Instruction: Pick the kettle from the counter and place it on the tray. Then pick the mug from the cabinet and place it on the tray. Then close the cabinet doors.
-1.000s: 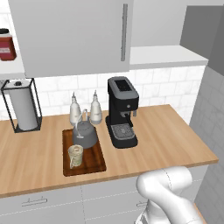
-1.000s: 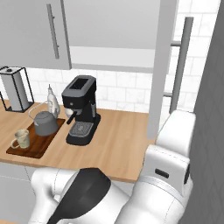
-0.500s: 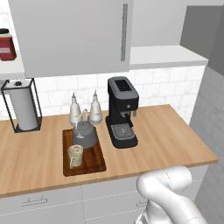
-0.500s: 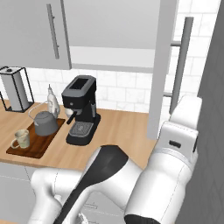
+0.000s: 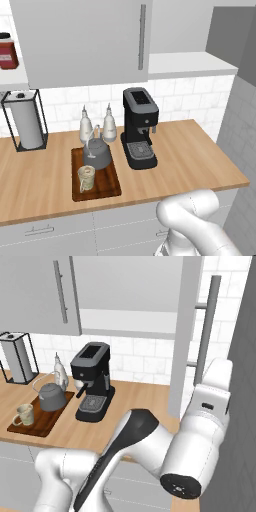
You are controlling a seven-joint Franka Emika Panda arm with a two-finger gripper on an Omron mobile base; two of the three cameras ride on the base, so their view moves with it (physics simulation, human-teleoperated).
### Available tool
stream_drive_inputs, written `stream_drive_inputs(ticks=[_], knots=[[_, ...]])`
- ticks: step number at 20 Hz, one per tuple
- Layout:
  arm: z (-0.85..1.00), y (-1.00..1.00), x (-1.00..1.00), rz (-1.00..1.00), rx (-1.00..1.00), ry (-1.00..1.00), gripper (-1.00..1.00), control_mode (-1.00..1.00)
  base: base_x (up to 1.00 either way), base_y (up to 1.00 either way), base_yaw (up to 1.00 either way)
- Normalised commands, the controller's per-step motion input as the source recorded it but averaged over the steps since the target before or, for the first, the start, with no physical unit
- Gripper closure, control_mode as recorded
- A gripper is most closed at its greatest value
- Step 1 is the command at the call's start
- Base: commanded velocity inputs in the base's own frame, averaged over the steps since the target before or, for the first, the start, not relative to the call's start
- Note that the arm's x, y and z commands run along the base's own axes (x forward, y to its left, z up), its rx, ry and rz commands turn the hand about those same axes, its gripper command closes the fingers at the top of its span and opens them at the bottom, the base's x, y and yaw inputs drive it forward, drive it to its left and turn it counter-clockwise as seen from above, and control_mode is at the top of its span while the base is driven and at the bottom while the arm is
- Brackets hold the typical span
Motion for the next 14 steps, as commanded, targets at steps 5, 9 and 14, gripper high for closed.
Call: stream_drive_inputs(ticks=[5, 9, 14], knots=[[-0.15, -0.03, 0.30, 0.15, 0.00, 0.07, -1.00, -1.00, 0.00, 0.00, 0.00], [-0.01, -0.05, 0.20, 0.13, 0.00, 0.11, -1.00, -1.00, 0.00, 0.00, 0.00], [-0.06, 0.00, 0.16, 0.11, 0.00, 0.12, -1.00, -1.00, 0.00, 0.00, 0.00]])
